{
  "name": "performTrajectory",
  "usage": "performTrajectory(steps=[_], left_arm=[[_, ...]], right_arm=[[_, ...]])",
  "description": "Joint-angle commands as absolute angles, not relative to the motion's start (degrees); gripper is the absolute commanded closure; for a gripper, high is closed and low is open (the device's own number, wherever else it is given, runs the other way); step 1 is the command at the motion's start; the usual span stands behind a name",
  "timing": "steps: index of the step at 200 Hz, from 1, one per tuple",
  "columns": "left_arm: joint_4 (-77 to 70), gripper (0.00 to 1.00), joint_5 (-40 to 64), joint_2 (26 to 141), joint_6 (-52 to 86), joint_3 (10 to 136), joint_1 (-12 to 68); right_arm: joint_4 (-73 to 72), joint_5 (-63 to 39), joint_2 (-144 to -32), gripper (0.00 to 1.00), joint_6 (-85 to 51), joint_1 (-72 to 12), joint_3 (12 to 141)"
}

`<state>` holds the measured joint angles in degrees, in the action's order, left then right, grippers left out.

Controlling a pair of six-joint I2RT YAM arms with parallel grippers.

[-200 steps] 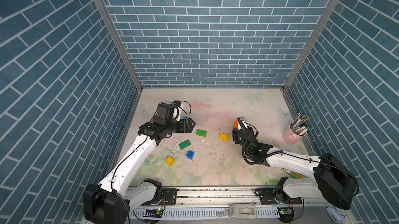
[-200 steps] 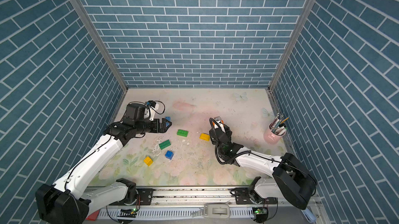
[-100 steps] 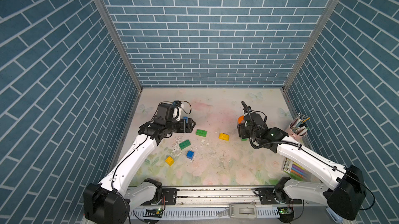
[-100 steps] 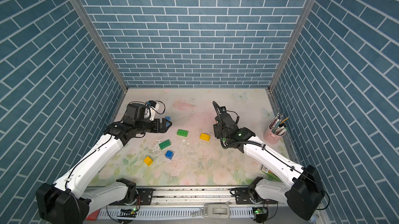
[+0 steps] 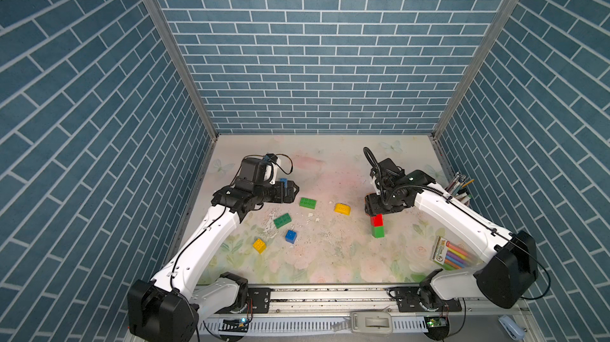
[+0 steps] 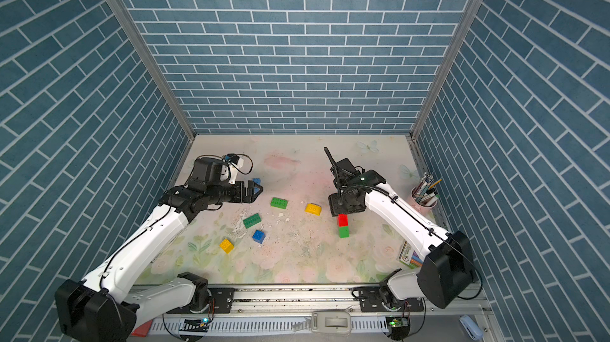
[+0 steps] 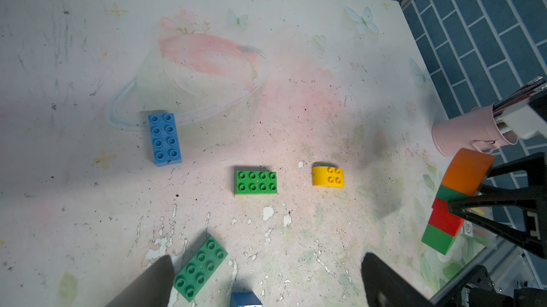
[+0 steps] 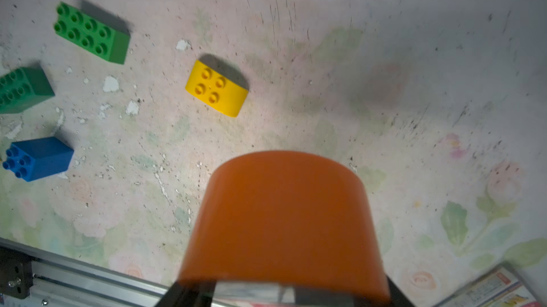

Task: Assemble an ice cream with lego
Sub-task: Adjust the lego brick at the center of the board.

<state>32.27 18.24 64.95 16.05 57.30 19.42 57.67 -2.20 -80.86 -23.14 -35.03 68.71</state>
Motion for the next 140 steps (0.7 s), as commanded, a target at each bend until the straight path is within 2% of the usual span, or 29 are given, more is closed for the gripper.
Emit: performTrajectory(steps=[1,54,140], left_arm=[[32.57,0.0,18.72,64.95,15.82,58.62,19.6],[33.31,0.0,18.96,64.65,15.74,59.06,19.6],[33.17,0.0,19.0,64.08,15.82,58.97,19.6]], right_arm=[[65.75,-7.19,-83.82,0.65,-23.22,-33.98,70.47],[69.86,-10.33,-90.98,0.65,-21.46,-32.55,71.64],[66.74,-11.16,-97.91,0.66,-20.39,-30.76,67.99]])
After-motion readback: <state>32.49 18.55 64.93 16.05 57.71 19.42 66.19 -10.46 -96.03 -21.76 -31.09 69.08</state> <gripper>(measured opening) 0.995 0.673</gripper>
